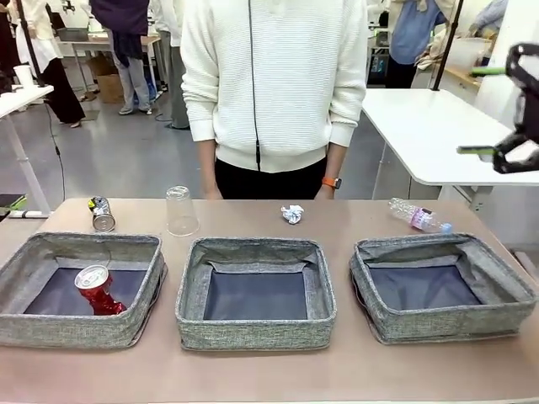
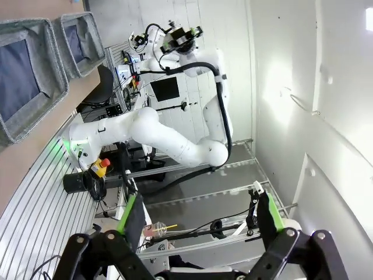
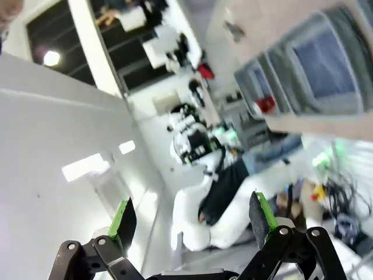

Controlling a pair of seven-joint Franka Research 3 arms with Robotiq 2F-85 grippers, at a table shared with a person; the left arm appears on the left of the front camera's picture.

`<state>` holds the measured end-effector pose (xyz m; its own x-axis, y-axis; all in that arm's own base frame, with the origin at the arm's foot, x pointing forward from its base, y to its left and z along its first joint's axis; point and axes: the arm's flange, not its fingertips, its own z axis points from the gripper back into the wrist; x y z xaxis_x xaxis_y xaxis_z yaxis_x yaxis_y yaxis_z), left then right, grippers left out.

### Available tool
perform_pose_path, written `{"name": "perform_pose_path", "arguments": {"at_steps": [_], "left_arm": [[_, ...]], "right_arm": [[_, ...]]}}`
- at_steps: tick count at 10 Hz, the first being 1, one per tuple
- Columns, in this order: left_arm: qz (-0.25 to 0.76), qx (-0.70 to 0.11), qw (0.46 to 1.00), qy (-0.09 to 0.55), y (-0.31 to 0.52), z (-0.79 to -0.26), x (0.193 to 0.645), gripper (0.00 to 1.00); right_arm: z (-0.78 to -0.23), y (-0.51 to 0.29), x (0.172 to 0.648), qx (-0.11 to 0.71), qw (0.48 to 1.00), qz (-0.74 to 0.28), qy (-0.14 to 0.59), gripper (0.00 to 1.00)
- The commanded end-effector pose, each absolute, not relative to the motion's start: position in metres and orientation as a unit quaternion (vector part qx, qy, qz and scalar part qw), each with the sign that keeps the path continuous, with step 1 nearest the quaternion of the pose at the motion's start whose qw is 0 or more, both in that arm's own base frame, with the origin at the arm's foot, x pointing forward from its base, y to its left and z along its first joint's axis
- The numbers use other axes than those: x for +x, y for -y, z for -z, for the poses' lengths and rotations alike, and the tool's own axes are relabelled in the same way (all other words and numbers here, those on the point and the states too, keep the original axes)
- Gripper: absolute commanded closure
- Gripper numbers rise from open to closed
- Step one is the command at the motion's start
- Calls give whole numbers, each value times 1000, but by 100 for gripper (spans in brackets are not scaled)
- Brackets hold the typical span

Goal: Sort the waste into the appropriate baskets.
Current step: Place the picked waste into the Fabric basket indicated by the person, then pick up the waste item pointed out by the person.

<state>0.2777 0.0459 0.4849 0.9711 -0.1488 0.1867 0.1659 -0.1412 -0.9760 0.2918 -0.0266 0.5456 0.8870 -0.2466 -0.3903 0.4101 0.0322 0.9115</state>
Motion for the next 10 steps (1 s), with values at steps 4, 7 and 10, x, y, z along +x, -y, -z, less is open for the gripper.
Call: {"name": "perform_pose_path", "arguments": {"at_steps": [4, 7, 10], "left_arm": [[128, -745, 654, 9, -47, -486, 276, 0], [128, -745, 654, 9, -47, -486, 276, 0], [128, -745, 654, 9, -47, -486, 276, 0]], "right_arm": [[-525, 47, 290, 644, 727, 220, -90, 0], [-525, 47, 290, 644, 727, 220, -90, 0], [-525, 47, 290, 644, 727, 220, -90, 0]]}}
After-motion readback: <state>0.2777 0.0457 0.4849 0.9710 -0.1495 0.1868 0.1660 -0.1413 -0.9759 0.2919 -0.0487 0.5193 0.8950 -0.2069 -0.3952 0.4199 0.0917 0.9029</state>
